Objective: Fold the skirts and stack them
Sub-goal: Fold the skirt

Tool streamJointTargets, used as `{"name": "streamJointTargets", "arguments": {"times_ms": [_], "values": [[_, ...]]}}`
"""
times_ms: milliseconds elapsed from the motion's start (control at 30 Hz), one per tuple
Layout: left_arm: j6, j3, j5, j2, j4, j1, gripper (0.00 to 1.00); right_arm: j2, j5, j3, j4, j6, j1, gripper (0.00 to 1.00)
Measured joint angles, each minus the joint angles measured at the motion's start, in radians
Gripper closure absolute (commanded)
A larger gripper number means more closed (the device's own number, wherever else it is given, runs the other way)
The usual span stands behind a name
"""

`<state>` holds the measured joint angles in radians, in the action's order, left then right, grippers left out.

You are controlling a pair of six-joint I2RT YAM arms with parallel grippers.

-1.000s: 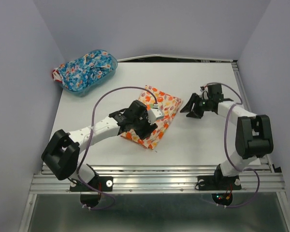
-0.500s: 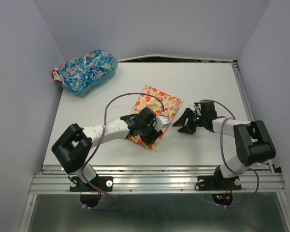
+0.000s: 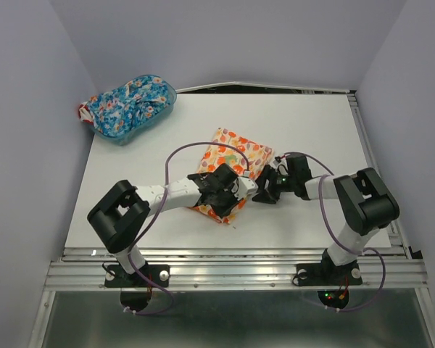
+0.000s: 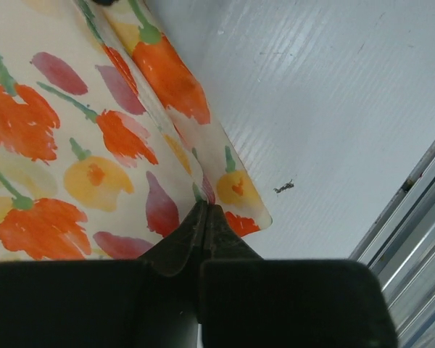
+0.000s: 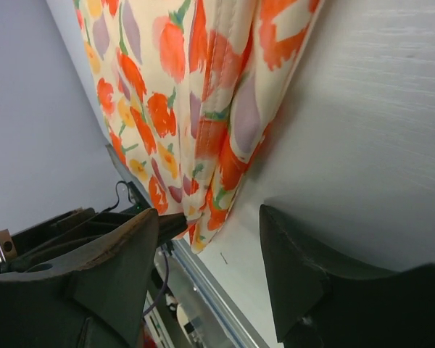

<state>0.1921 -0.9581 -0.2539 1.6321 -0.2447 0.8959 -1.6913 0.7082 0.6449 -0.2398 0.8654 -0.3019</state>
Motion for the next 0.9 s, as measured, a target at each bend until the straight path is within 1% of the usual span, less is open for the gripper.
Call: {"name": "streamJointTargets", "arguments": {"times_ms": [133, 367, 767, 900], "values": [[0.000, -0.023, -0.002, 0.031, -0.002, 0.000, 1.00, -0.033, 0.018, 0.010, -0.023, 0.012, -0.017, 0.36], [-0.003, -0.051, -0.013, 0.033, -0.004, 0.000, 1.00, -0.045, 0.026, 0.016, -0.035, 0.022, -0.021, 0.37], [-0.007, -0.052, -0.074, 0.033, 0.011, 0.002, 1.00, -0.093, 0.056, 0.050, -0.061, 0.032, -0.034, 0.36], [-0.007, -0.052, -0.090, 0.033, 0.022, 0.009, 1.00, -0.093, 0.056, 0.050, -0.061, 0.032, -0.038, 0.38]]}}
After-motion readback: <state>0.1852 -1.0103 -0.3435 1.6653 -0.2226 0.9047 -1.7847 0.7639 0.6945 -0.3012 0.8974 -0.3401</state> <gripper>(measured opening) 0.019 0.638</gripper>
